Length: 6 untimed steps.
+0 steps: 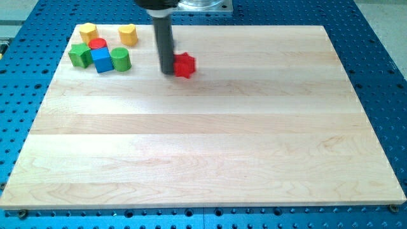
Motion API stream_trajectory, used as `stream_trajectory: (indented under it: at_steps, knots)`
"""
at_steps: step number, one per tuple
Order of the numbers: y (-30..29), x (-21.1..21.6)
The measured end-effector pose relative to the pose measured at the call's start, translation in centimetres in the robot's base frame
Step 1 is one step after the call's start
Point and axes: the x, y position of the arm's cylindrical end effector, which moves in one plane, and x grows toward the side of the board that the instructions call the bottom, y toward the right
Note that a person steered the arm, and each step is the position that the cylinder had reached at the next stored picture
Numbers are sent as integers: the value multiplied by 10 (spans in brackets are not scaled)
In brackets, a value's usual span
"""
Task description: Place your arm at the top of the triangle
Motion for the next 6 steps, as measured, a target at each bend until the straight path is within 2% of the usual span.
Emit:
stream_trajectory:
  at_steps: [1,2,3,4,6]
  knots:
    - [63,-9]
    - [54,-94]
    - [28,-147]
    - [-35,-130]
    - [-13,-72]
